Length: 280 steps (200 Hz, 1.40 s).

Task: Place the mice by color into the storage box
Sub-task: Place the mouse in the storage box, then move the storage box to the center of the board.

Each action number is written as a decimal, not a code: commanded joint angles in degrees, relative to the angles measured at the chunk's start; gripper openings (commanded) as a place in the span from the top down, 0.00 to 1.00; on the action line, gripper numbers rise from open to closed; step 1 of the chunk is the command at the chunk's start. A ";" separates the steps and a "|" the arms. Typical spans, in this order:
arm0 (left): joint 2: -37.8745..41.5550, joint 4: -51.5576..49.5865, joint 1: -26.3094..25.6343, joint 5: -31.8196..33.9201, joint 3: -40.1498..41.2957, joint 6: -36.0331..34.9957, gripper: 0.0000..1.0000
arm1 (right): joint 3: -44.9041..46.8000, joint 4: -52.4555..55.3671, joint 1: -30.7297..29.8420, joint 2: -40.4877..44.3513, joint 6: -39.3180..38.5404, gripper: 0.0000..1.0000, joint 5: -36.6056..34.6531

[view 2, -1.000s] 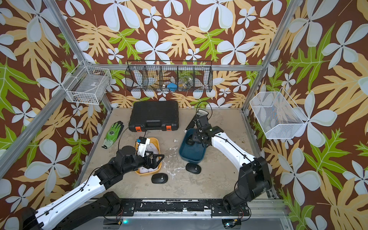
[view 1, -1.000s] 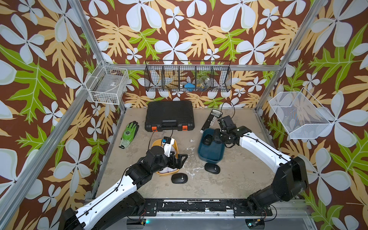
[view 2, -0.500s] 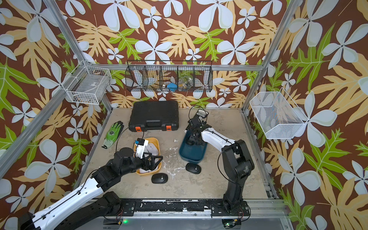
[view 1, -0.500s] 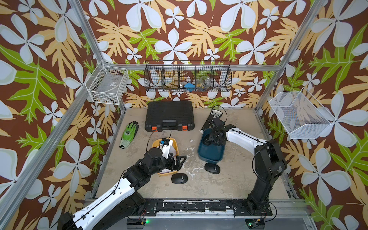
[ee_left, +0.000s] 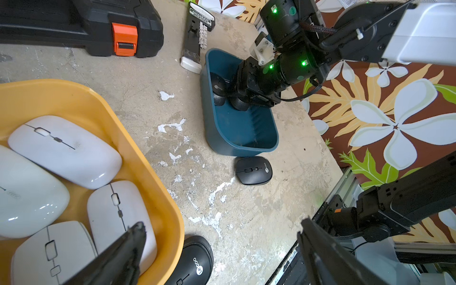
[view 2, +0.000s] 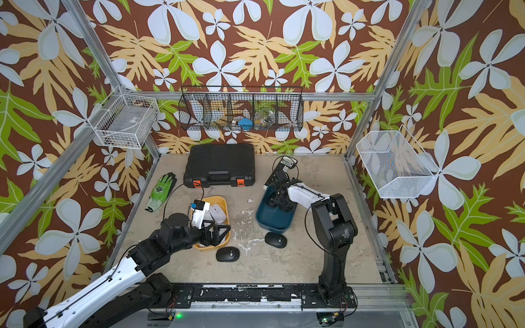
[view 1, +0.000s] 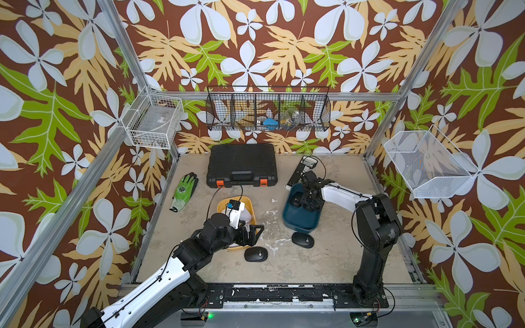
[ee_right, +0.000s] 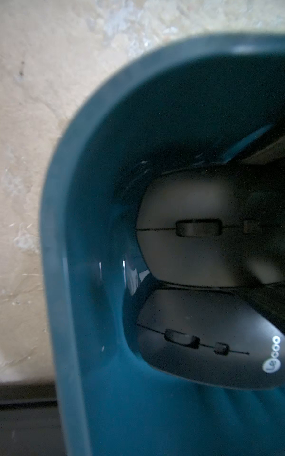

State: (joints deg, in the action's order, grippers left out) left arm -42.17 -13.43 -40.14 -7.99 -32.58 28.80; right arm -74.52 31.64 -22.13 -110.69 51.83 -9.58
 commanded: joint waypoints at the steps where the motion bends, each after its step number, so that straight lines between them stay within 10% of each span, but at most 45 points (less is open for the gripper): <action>1: -0.04 0.27 0.15 0.08 0.09 0.03 0.00 | -0.12 -0.52 0.10 -0.42 -0.44 0.49 0.27; 52: -0.63 0.52 0.15 -0.36 -0.03 0.54 0.00 | -0.98 0.02 0.15 1.09 -0.49 0.27 0.88; 136: -1.32 1.58 0.15 -0.90 0.32 1.73 0.00 | -0.01 -0.46 -0.50 9.76 -1.73 0.24 3.52; 219: -0.72 0.85 0.15 -0.58 0.14 1.89 0.00 | 16.40 0.90 -9.69 36.61 -23.28 0.34 15.97; 251: -1.57 0.99 0.15 -0.19 0.15 2.05 0.00 | 30.99 -3.81 -15.93 47.39 -18.17 0.70 17.35; 280: -2.39 1.43 0.15 -0.01 0.20 2.64 0.00 | 40.08 -11.66 -16.19 52.18 -13.27 0.77 15.79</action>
State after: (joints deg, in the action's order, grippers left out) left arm -44.10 -13.06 -40.14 -8.36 -32.34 31.05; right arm -38.83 27.46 -37.93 -60.64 34.57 7.35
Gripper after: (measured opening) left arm 0.997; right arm 0.247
